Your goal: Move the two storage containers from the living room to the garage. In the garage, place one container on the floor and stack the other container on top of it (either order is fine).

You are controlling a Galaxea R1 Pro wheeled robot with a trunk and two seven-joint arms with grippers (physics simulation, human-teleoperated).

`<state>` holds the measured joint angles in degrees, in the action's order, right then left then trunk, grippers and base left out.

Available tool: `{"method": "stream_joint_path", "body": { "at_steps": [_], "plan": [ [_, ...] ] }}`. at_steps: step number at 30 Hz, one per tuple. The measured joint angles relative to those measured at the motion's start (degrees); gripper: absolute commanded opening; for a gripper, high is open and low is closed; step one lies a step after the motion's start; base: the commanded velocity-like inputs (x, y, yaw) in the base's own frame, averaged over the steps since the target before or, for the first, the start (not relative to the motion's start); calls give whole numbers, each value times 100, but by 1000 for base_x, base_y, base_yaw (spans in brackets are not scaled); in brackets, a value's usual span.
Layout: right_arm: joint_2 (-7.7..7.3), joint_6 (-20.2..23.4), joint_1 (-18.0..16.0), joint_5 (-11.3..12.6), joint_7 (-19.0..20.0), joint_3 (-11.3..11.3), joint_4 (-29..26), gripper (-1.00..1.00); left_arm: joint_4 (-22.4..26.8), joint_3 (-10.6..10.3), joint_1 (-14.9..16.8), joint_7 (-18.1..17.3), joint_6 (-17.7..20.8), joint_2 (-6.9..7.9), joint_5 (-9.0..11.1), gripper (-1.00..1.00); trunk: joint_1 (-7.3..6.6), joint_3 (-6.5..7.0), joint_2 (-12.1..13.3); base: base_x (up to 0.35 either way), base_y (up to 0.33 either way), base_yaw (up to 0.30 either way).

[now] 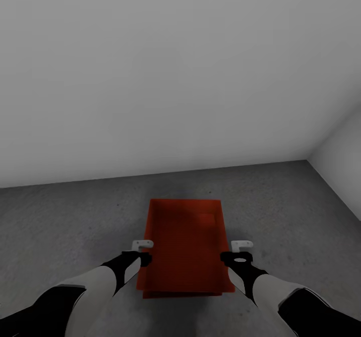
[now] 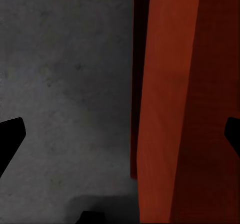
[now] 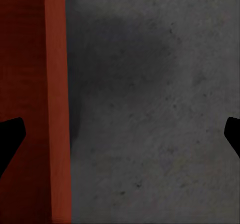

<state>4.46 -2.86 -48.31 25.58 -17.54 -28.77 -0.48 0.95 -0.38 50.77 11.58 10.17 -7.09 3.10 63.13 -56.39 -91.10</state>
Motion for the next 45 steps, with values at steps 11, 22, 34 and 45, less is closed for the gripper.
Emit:
{"method": "stream_joint_path", "body": {
  "at_steps": [11, 22, 34, 45],
  "plan": [
    [1, -1, 0, 0, 32, 0, 0, 100, 0, 0, -1, 8, 0, 1, 1, 100, -132, 108, 242, 0, 0, 0],
    [9, 0, 0, 9, 18, 3, 0, 100, 3, 0, 0, 8, 0, 4, 1, 100, -132, 108, 242, 0, 0, 0],
    [17, -16, 0, 8, -2, 2, 0, 100, 7, 0, 1, 16, 5, 7, 5, 100, -352, 336, 642, 0, 0, 0],
    [18, -19, 0, 7, -9, 3, 0, 100, 8, 0, -1, 16, 7, 5, 1, 100, -593, 632, 1083, 0, 0, 0]
  ]
}}
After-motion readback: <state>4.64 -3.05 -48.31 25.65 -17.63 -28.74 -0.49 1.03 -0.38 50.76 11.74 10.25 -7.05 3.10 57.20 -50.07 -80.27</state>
